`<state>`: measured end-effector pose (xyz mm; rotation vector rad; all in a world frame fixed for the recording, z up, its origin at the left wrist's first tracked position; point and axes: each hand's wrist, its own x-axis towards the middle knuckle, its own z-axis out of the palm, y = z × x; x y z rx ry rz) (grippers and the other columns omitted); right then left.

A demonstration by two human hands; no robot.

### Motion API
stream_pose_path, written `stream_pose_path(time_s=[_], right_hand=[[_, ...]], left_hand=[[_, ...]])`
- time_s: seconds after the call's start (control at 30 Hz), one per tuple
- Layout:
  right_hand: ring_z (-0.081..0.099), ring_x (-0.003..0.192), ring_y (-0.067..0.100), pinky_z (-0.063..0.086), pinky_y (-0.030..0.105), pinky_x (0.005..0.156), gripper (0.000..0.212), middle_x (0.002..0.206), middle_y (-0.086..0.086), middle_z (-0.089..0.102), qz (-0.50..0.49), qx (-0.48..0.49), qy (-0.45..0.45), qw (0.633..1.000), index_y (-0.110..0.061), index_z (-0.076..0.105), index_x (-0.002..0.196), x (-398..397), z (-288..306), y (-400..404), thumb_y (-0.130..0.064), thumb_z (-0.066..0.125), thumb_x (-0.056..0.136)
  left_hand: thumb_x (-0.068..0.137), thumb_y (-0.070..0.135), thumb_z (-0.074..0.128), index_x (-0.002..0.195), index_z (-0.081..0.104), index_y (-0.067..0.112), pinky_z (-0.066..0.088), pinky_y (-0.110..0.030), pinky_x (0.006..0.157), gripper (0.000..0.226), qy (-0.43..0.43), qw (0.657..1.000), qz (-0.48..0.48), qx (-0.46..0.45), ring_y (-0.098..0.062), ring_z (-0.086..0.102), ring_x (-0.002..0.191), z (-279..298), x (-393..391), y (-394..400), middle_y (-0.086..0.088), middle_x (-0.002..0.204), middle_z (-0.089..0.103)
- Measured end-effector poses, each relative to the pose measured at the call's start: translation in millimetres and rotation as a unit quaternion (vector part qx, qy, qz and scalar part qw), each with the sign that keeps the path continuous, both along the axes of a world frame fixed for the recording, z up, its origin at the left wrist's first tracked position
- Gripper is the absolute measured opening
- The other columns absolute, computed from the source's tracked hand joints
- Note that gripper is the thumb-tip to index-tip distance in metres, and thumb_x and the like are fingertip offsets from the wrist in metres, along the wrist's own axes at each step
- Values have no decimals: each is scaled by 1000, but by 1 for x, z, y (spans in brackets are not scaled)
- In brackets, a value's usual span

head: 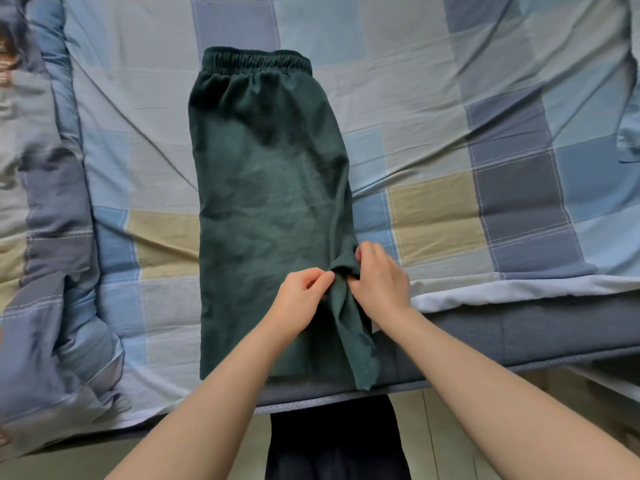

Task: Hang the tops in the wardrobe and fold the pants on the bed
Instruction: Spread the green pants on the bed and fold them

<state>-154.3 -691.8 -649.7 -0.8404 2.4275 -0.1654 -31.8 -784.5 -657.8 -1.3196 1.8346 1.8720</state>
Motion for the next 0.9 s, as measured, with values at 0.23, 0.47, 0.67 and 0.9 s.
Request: stream_pose_path(time_s=[0.23, 0.47, 0.67, 0.9], right_hand=[[55, 70, 35, 35, 36, 61, 19, 76, 20, 62, -100, -70, -69, 990, -13, 57, 99, -47, 10, 26, -3, 56, 83], [57, 35, 5, 45, 14, 41, 16, 67, 11, 66, -431, -94, -186, 878, 3, 62, 94, -96, -23, 73, -4, 48, 95], [65, 46, 14, 53, 29, 51, 26, 75, 20, 68, -375, -107, -225, 893, -10, 56, 79, -70, -7, 66, -25, 48, 99], [64, 110, 16, 47, 40, 98, 36, 114, -2, 70, -415, -98, -586, 689, -20, 59, 119, -11, 6, 66, -46, 45, 97]], left_hand=[[95, 45, 54, 154, 6, 36, 22, -66, 111, 76, -253, 909, -225, -245, -30, -10, 149, -5, 47, -38, 9, 161, -18], [89, 47, 63, 152, -20, 33, 24, -71, 107, 105, -297, 872, -307, -237, -35, -23, 146, -18, 47, -34, 3, 154, -39], [90, 48, 61, 151, -23, 32, 24, -71, 107, 104, -311, 866, -317, -232, -37, -24, 145, -20, 46, -34, 1, 153, -41], [92, 47, 59, 150, -25, 31, 23, -72, 106, 104, -319, 860, -333, -220, -39, -26, 144, -21, 44, -35, 0, 151, -43]])
